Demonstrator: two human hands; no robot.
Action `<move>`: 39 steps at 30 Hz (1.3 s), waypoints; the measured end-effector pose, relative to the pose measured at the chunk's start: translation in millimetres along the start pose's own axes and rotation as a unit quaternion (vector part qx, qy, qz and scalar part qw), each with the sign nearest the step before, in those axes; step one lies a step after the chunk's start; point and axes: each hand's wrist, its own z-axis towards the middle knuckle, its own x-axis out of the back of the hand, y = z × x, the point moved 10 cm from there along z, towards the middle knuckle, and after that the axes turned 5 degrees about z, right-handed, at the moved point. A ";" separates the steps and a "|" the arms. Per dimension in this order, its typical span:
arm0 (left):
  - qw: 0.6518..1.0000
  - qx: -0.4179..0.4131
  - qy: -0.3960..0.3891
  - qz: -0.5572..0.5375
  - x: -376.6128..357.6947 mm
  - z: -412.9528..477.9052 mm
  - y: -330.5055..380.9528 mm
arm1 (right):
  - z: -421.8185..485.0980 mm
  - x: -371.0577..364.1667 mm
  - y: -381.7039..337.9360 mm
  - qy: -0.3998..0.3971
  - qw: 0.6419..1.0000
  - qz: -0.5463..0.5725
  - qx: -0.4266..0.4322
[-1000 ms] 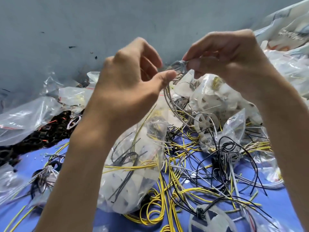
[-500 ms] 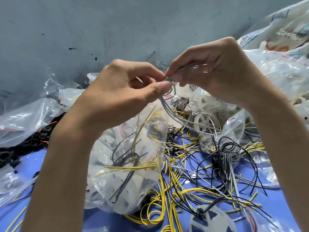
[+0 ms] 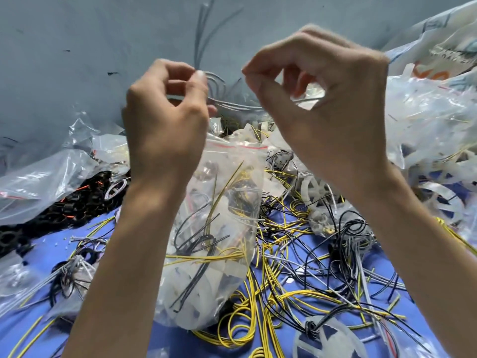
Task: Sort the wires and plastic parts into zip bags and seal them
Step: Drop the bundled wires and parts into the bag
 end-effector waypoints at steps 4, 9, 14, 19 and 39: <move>0.995 0.039 0.059 -0.063 17.8 4.8 -9.8 | -15.4 -38.9 35.4 -0.211 0.967 -0.011 -0.145; 0.987 0.104 -0.008 -0.122 -3.3 0.7 -20.1 | -48.3 -70.8 74.8 -0.268 0.885 0.166 -0.343; 0.986 0.109 -0.067 -0.103 -26.0 -6.4 -20.4 | -37.9 -48.5 93.7 -0.040 0.828 0.383 -0.409; 0.986 0.112 -0.066 -0.103 -28.4 -7.7 -21.9 | -30.5 -39.6 87.6 -0.026 0.859 0.357 -0.366; 0.983 0.037 -0.171 0.049 -43.5 -15.0 -17.6 | -19.2 -43.2 70.7 -0.128 0.947 0.212 -0.205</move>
